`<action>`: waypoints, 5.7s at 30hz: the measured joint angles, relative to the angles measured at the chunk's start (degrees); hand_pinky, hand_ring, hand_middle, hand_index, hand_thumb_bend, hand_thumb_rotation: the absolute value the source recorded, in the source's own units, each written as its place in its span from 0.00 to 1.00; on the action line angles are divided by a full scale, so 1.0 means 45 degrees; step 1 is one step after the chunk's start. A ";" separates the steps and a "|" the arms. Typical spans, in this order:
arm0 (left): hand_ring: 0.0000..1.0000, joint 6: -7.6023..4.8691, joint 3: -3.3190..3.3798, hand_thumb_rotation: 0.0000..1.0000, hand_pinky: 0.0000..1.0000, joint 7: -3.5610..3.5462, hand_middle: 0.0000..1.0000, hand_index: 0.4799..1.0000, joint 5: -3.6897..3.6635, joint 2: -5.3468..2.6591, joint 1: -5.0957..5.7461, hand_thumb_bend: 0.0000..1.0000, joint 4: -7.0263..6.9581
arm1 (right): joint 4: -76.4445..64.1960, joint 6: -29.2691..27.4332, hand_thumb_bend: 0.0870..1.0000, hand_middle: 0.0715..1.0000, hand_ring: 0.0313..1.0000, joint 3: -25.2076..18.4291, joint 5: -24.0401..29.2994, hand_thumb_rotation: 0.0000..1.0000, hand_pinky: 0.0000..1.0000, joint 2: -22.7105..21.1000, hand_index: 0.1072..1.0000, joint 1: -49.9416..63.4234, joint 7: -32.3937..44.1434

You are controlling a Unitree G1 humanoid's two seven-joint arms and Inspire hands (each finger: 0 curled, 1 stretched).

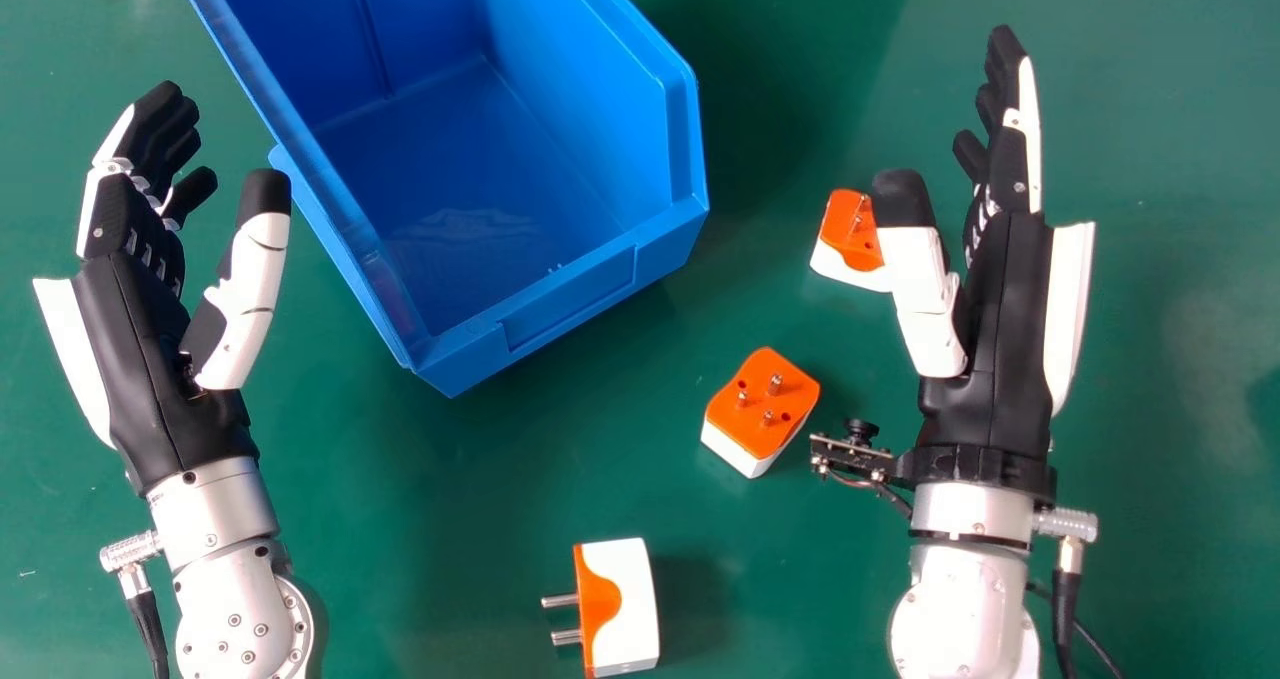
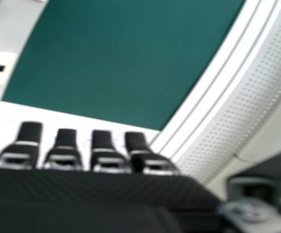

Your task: Pick all objects and put in blue box

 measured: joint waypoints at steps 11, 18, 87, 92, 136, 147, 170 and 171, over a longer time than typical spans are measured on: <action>0.83 0.0000 -0.0002 0.49 0.80 -0.0009 0.82 0.58 -0.0002 -0.0003 0.0045 0.72 0.0000 | -0.0029 0.0032 0.62 0.96 0.97 -0.0264 -0.0086 0.95 0.97 -0.0003 0.93 0.0070 -0.0028; 0.83 -0.0029 0.0002 0.49 0.80 -0.0011 0.81 0.58 -0.0010 -0.0004 0.0050 0.71 0.0015 | -0.0325 0.0795 0.61 0.97 0.97 -0.1146 -0.0287 0.90 0.96 0.0011 0.94 0.0068 -0.0221; 0.83 -0.0353 -0.0210 0.49 0.80 0.0500 0.82 0.60 0.0196 -0.0191 -0.0599 0.70 0.0822 | 0.6905 0.3729 0.87 0.97 0.95 0.2473 -0.4471 0.26 0.89 -0.8279 0.97 -1.0372 1.1997; 0.83 -0.0356 -0.0214 0.49 0.80 0.0448 0.82 0.59 0.0073 -0.0185 -0.0646 0.71 0.0853 | 0.9931 0.3058 0.89 0.96 0.93 0.3460 -0.5201 0.27 0.86 -0.7593 0.96 -1.1762 1.0701; 0.83 -0.0337 -0.0236 0.48 0.80 0.0455 0.83 0.60 -0.0003 -0.0116 -0.0753 0.70 0.0834 | 1.3387 0.1377 0.59 0.56 0.47 0.6686 -0.7200 0.03 0.41 -0.6410 0.65 -1.2793 0.4585; 0.84 -0.0333 -0.0230 0.47 0.81 0.0507 0.83 0.60 0.0009 -0.0122 -0.0787 0.69 0.0834 | 1.3263 0.1354 0.50 0.50 0.41 0.7240 -0.7992 0.01 0.34 -0.6443 0.56 -1.2541 0.2874; 0.83 -0.0334 -0.0250 0.47 0.79 0.0787 0.83 0.60 0.0288 -0.0198 -0.0903 0.68 0.0833 | 1.3168 0.0955 0.45 0.51 0.42 0.6686 -0.7488 0.00 0.30 -0.6693 0.49 -1.2392 0.3192; 0.83 -0.0334 -0.0251 0.47 0.79 0.0786 0.83 0.60 0.0289 -0.0203 -0.0903 0.68 0.0833 | 1.3167 0.0960 0.44 0.50 0.42 0.6690 -0.7521 0.00 0.30 -0.6697 0.49 -1.2365 0.3048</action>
